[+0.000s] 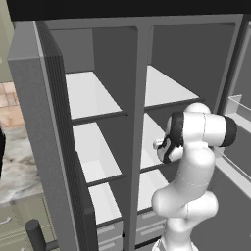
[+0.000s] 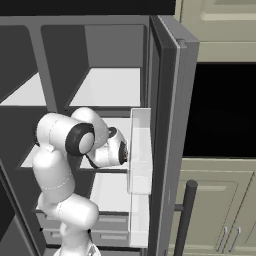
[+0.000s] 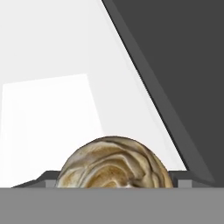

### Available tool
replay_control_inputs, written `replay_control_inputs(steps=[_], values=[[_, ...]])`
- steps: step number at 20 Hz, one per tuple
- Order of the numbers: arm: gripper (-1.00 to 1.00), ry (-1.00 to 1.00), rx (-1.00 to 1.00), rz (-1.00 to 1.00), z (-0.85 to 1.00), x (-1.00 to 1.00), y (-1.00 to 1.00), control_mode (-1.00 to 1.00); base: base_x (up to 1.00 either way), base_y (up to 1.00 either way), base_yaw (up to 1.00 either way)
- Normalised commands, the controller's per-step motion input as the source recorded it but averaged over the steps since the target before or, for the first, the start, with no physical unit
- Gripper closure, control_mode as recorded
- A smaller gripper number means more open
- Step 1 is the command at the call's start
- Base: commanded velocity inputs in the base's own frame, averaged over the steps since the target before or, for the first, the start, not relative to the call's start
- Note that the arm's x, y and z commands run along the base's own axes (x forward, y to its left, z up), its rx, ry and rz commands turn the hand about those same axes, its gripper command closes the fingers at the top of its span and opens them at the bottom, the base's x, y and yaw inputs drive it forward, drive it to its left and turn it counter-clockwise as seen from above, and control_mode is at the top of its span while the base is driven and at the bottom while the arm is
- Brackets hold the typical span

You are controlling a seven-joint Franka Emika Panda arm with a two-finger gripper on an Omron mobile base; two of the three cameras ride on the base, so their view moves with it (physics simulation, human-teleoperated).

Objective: Take the cupcakes from the fridge and place them on the empty tray on the dining counter.

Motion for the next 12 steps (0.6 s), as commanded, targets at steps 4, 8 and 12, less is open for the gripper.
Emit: replay_control_inputs(steps=[4,8,12], values=[[1.0,0.02,0.0,0.0,-0.14,0.01,0.0,-1.0,0.0,0.0,0.0],[1.0,-0.02,0.0,0.04,0.02,-0.45,0.01,-1.0,0.0,0.0,0.0],[1.0,-0.06,0.0,0.12,0.32,-0.94,0.0,-1.0,0.0,0.0,0.0]])
